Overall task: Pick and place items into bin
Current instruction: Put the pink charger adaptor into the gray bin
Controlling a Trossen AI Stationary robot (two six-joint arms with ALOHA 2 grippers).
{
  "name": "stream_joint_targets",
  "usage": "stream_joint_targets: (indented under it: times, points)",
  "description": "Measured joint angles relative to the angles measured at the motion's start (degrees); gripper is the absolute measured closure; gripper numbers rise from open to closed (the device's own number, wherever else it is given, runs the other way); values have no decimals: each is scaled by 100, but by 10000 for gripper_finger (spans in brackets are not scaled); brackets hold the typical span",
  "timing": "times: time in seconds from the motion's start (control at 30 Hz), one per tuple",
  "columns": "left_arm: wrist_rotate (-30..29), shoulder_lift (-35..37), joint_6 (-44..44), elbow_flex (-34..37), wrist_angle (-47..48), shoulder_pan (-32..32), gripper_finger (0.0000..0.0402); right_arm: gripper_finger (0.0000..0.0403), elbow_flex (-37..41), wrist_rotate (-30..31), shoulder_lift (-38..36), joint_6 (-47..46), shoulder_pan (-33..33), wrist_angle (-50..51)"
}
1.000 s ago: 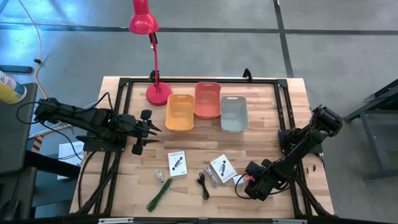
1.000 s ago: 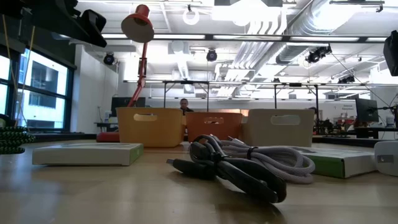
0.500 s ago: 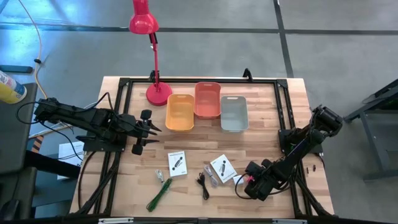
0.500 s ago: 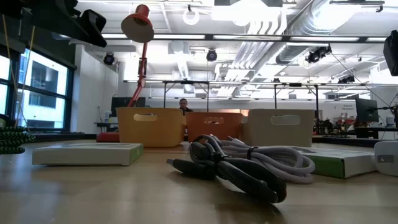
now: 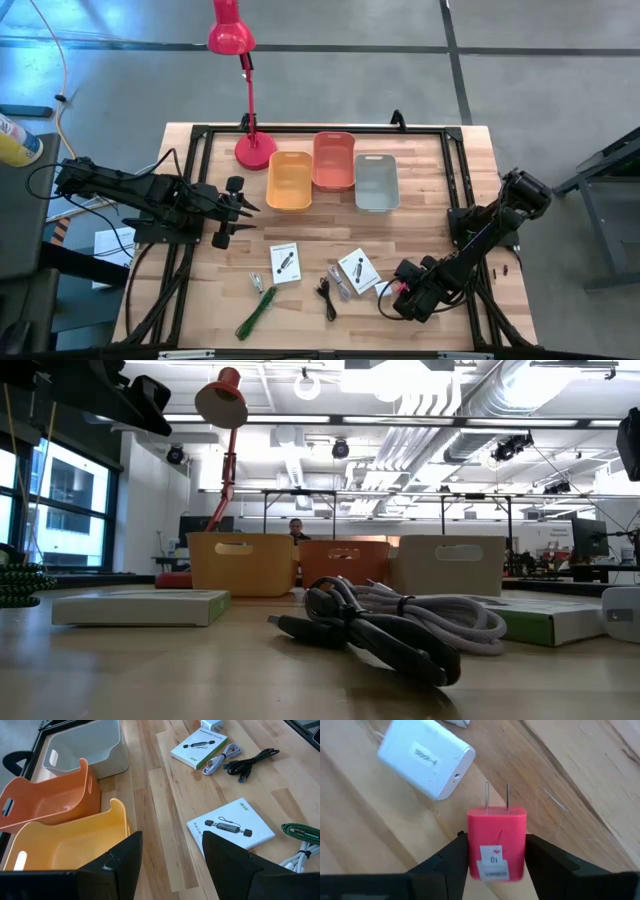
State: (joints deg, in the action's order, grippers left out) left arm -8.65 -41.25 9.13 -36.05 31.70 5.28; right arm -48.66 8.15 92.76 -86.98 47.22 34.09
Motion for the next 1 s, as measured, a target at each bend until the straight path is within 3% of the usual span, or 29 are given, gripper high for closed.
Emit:
stream_joint_targets:
  times: [0.37, 0.67, 1.0]
  points:
    - [1, 2, 1, 2, -11, 0, 208, 264, 0, 73, -415, 15, 0, 322]
    - [1, 2, -48, 2, -20, 0, 208, 200, 0, 39, -410, 42, 0, 455]
    - [1, 2, -59, 1, -24, 0, 208, 197, 0, 31, -157, 44, 2, 256]
